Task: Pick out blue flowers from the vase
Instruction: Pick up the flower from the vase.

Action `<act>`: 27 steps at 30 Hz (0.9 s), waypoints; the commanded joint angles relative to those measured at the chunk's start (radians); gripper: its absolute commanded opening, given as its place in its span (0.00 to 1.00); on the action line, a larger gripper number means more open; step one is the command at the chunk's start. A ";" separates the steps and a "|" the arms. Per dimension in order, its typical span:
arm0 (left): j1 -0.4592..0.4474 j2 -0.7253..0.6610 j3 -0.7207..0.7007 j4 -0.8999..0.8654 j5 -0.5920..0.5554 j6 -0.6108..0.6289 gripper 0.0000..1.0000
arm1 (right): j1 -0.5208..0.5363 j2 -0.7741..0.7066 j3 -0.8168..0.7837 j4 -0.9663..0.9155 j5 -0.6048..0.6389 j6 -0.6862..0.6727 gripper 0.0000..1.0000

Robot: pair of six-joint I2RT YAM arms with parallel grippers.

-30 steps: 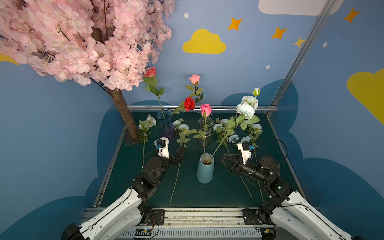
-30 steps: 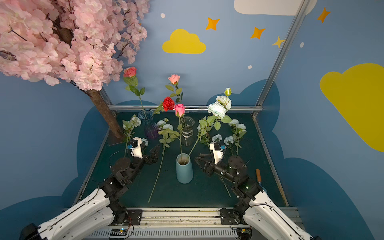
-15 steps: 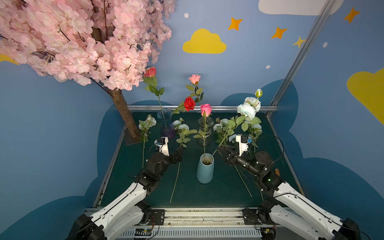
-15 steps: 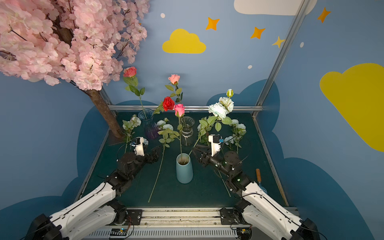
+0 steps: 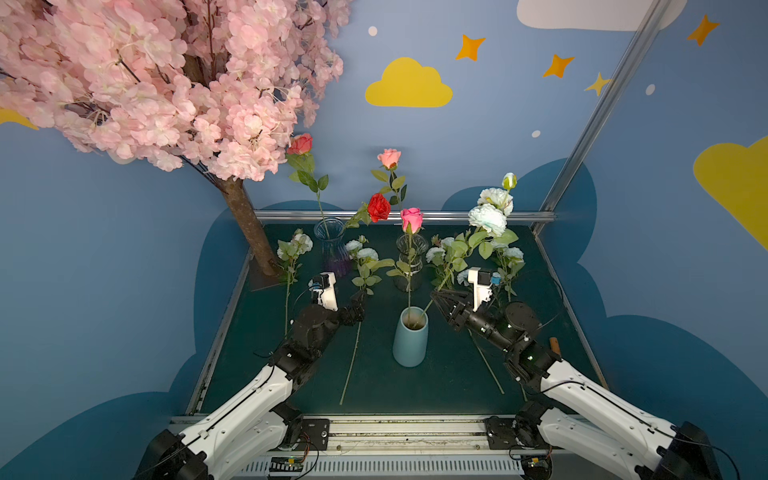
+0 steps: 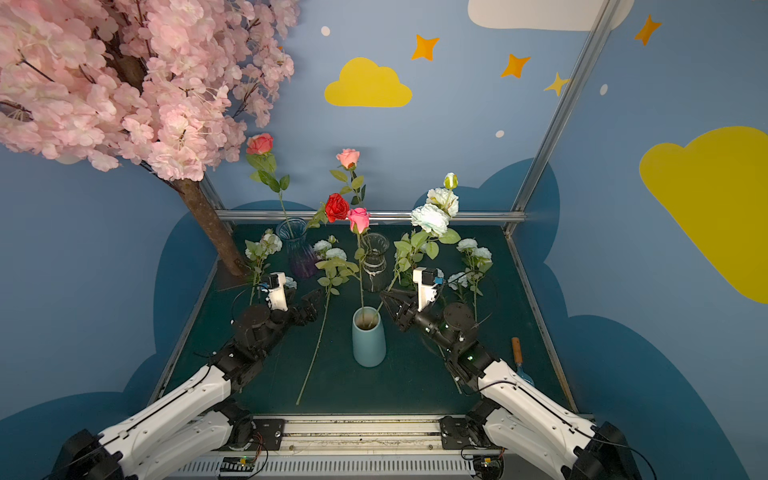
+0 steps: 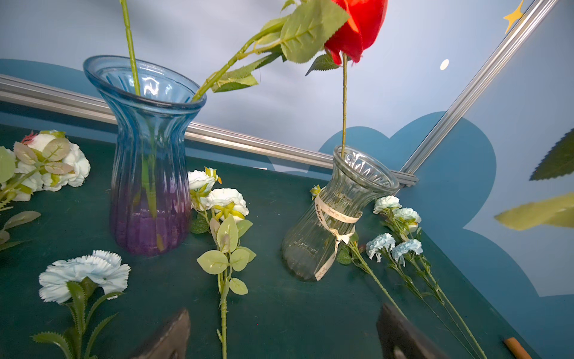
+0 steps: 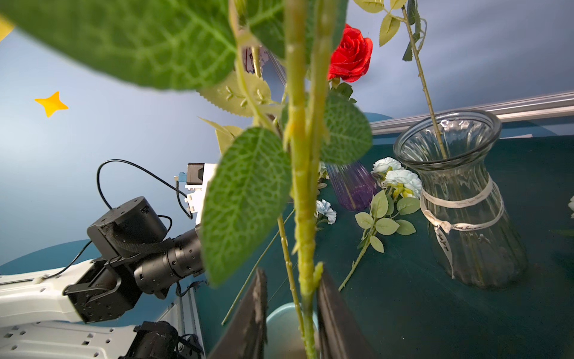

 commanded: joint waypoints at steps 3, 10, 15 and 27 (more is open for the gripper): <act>0.004 0.007 0.010 0.032 0.025 -0.008 0.94 | 0.017 0.001 -0.015 0.037 0.023 -0.014 0.25; 0.004 0.006 0.009 0.034 0.026 -0.008 0.94 | 0.029 0.015 -0.016 0.042 0.033 -0.020 0.21; 0.004 0.004 0.008 0.035 0.029 -0.008 0.94 | 0.036 0.030 -0.014 0.045 0.033 -0.022 0.18; 0.005 -0.003 0.003 0.034 0.027 -0.007 0.94 | 0.052 0.003 0.036 -0.035 0.042 -0.038 0.01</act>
